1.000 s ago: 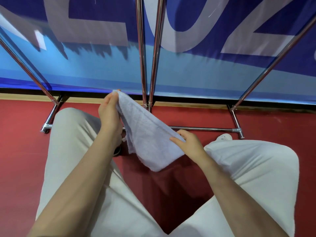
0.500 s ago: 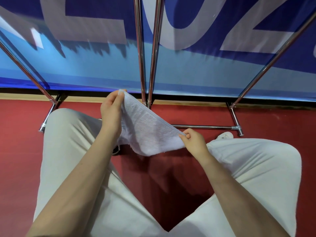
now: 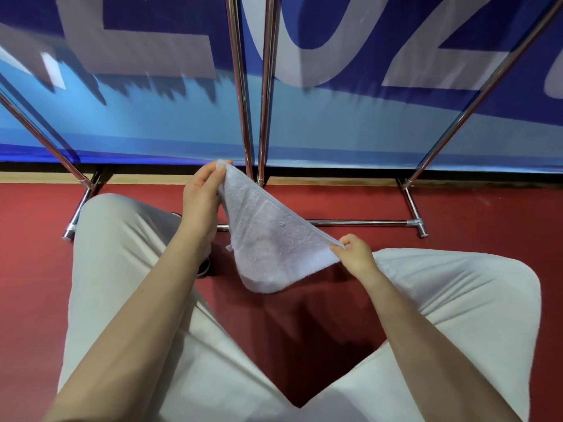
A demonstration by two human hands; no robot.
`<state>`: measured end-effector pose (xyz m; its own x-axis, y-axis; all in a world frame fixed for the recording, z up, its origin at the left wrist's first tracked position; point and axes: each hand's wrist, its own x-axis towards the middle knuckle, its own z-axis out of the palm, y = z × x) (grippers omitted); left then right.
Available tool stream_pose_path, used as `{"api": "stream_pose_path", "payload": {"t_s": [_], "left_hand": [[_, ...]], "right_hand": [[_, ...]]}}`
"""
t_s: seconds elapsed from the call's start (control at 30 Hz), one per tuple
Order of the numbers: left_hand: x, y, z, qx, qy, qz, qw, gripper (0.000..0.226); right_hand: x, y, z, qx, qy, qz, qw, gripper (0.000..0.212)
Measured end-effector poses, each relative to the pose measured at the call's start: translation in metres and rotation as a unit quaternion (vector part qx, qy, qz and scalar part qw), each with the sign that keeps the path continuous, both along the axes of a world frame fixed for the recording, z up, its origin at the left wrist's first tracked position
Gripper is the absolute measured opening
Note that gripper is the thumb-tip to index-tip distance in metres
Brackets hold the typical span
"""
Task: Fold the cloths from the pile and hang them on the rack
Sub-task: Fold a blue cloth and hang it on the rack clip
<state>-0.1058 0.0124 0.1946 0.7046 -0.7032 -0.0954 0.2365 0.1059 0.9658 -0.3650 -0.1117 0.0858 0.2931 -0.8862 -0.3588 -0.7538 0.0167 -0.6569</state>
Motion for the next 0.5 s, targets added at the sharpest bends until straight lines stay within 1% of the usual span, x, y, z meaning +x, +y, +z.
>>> {"api": "stream_pose_path", "payload": {"t_s": [0.07, 0.13, 0.23, 0.3, 0.33, 0.4, 0.5], "left_hand": [[0.006, -0.002, -0.010, 0.056, 0.014, 0.050, 0.997, 0.014], [0.013, -0.002, -0.021, 0.112, 0.030, 0.121, 0.986, 0.016], [0.025, -0.001, -0.033, 0.128, 0.032, 0.182, 0.974, 0.016], [0.029, -0.001, -0.037, 0.127, 0.038, 0.216, 0.967, 0.015], [0.029, -0.001, -0.038, 0.124, 0.042, 0.228, 0.965, 0.012], [0.024, -0.001, -0.036, 0.121, 0.048, 0.229, 0.965, 0.010], [0.022, -0.002, -0.038, 0.120, 0.045, 0.212, 0.969, 0.016]], "right_hand": [[0.001, -0.002, 0.005, 0.018, -0.104, -0.030, 0.994, 0.017], [0.002, -0.003, 0.018, 0.040, -0.202, -0.051, 0.977, 0.019], [0.002, -0.006, 0.039, 0.081, -0.341, -0.080, 0.933, 0.016], [0.003, -0.008, 0.050, 0.103, -0.412, -0.096, 0.900, 0.019], [0.003, -0.008, 0.055, 0.103, -0.426, -0.098, 0.893, 0.020], [0.005, -0.006, 0.060, 0.085, -0.434, -0.101, 0.891, 0.022], [0.009, -0.002, 0.065, 0.054, -0.438, -0.127, 0.888, 0.022]]}}
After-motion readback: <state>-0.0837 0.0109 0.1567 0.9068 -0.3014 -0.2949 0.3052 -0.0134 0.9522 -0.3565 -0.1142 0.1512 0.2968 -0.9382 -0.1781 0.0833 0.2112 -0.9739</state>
